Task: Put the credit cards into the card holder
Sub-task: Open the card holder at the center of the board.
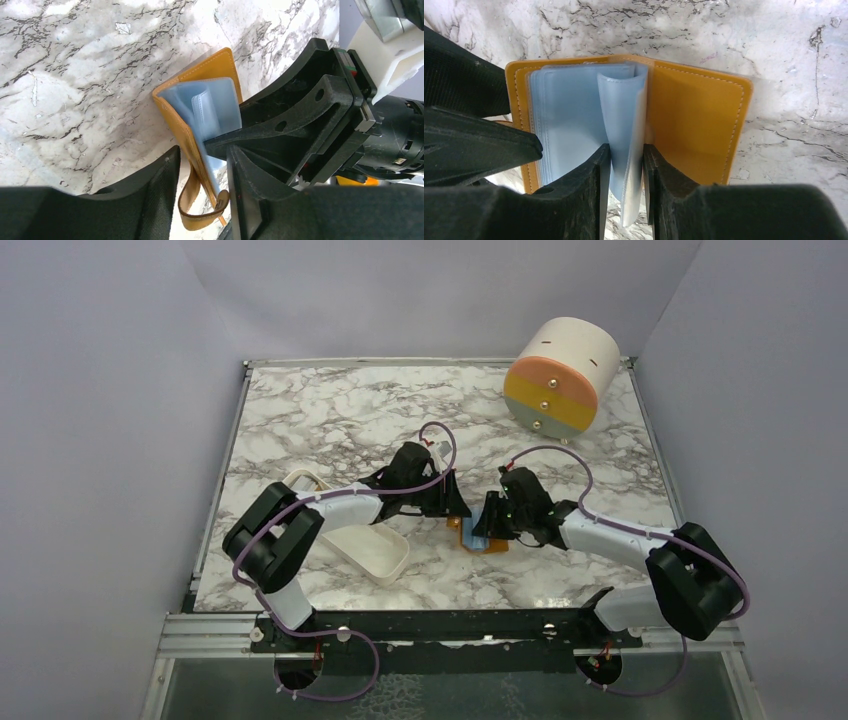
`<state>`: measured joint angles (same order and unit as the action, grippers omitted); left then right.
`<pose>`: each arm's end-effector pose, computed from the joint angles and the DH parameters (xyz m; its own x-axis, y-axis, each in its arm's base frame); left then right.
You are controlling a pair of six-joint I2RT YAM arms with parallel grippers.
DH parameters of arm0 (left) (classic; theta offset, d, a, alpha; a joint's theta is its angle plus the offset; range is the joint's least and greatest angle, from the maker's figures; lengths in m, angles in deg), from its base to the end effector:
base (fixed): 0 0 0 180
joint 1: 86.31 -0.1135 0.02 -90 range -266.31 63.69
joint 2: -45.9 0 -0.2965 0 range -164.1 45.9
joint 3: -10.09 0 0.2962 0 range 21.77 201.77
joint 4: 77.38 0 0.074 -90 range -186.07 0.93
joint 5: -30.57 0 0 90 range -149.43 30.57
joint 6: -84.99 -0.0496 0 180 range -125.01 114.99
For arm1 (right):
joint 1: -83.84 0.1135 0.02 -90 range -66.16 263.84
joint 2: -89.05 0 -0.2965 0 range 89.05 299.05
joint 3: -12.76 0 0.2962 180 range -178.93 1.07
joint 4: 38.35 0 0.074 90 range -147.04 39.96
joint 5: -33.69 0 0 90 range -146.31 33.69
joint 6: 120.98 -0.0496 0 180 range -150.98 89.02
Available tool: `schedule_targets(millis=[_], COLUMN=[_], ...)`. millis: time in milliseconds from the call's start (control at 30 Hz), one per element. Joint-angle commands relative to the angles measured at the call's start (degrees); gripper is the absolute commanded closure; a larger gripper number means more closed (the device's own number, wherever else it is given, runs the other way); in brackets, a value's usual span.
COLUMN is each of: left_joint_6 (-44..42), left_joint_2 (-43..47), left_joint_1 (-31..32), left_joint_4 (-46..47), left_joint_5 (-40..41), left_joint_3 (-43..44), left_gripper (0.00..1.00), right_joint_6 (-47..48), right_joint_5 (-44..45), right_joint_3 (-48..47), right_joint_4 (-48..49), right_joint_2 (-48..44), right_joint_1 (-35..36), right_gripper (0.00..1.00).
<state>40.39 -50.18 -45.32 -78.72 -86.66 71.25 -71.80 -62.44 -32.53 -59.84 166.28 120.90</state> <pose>0.2791 -0.2726 0.1689 -0.9270 -0.0332 -0.3735 0.2872 0.5776 -0.7642 0.2197 0.1725 0.1469 -0.9099 0.1273 -0.3948 -0.0729 0.8878 0.4544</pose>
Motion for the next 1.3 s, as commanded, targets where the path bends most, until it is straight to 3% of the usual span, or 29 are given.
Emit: schedule_targets(millis=[0, 100, 333, 533, 667, 767, 933, 1267], left_joint_6=[-2.1, -3.2, -4.7, -3.7, -1.5, -0.8, 0.8, 3.5], left_joint_2=[-1.0, -2.6, -2.6, -0.3, 1.5, 1.3, -0.4, -3.5], left_joint_1=[0.2, 0.3, 0.3, 0.2, 0.2, 0.2, 0.4, 0.3], left_joint_4=[0.5, -0.4, -2.0, -2.8, -2.3, -2.1, -1.0, 5.2], left_joint_5=[0.3, 1.0, 2.4, 1.9, 1.2, 1.4, 1.0, 1.2], left_joint_3=[-0.1, 0.3, 0.9, 1.3, 1.7, 2.3, 2.9, 1.9], left_gripper=[0.62, 0.70, 1.00, 1.00, 1.00, 1.00, 1.00, 0.97], right_joint_6=[0.3, 0.3, 0.1, 0.0, 1.2, 1.0, 0.0, -0.1], right_joint_5=[2.0, 1.9, 6.0, 18.3, 17.1, 11.3, 2.0, 5.7], right_joint_3=[0.9, 1.0, 0.3, -5.4, -9.8, -11.0, -8.0, -6.6], right_joint_4=[0.3, 0.0, -5.9, -22.1, -26.2, -23.8, -12.0, -8.4], right_joint_2=[0.2, 0.1, -1.9, -6.4, -11.6, -14.9, -16.9, -5.9], right_joint_1=[0.3, 0.3, 0.3, 0.3, 0.3, 0.3, 0.4, 0.5], right_gripper=[0.71, 0.71, 0.72, 0.71, 0.71, 0.71, 0.69, 0.44])
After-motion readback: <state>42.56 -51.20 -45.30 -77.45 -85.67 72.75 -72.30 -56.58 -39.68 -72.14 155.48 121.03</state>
